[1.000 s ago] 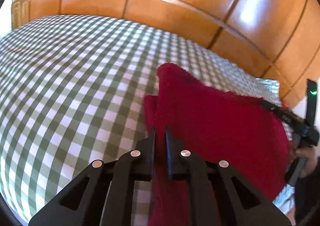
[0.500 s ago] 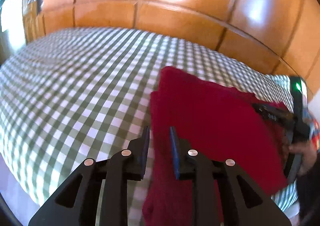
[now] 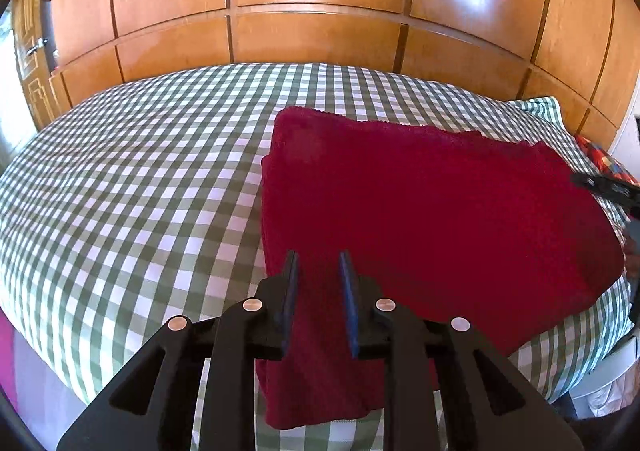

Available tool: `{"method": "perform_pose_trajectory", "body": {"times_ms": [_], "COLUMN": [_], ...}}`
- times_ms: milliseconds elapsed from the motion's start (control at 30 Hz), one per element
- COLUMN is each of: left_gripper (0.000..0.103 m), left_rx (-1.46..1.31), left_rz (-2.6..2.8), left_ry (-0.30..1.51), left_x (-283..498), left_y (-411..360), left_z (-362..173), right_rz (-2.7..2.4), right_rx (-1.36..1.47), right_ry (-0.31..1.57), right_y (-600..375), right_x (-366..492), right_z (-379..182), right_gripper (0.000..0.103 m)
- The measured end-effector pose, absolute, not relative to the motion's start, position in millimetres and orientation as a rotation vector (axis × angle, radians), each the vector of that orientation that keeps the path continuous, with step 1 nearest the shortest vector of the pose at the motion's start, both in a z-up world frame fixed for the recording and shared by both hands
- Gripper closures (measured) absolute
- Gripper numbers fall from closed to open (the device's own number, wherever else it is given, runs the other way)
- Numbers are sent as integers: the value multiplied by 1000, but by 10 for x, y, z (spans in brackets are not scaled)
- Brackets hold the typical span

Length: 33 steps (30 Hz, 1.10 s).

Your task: Fold small clothes

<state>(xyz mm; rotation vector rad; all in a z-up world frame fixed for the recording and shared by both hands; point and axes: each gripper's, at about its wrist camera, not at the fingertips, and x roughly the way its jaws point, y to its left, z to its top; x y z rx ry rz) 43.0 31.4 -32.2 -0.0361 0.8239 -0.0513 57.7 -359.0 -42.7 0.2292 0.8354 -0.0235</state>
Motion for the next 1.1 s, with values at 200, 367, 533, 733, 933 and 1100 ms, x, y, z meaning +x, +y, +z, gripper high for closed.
{"method": "perform_pose_trajectory", "body": {"times_ms": [200, 367, 533, 733, 933, 1100], "left_gripper": [84, 84, 84, 84, 84, 84], "left_rx": [-27, -15, 3, 38, 77, 98], "left_rz": [-54, -60, -78, -107, -126, -134], "left_ry": [819, 820, 821, 837, 850, 857], "left_x": [417, 429, 458, 543, 603, 649], "left_y": [280, 227, 154, 23, -119, -188], "left_z": [-302, -281, -270, -291, -328, -349], "right_rz": [66, 200, 338, 355, 380, 412], "right_rx": [488, 606, 647, 690, 692, 683], "right_ry": [917, 899, 916, 917, 906, 891], "right_y": [-4011, -3963, -3791, -3775, -3895, -3906], "right_x": [278, 174, 212, 360, 232, 157], "right_z": [-783, -861, -903, -997, -1122, -1136], "right_gripper": [16, 15, 17, 53, 53, 40]}}
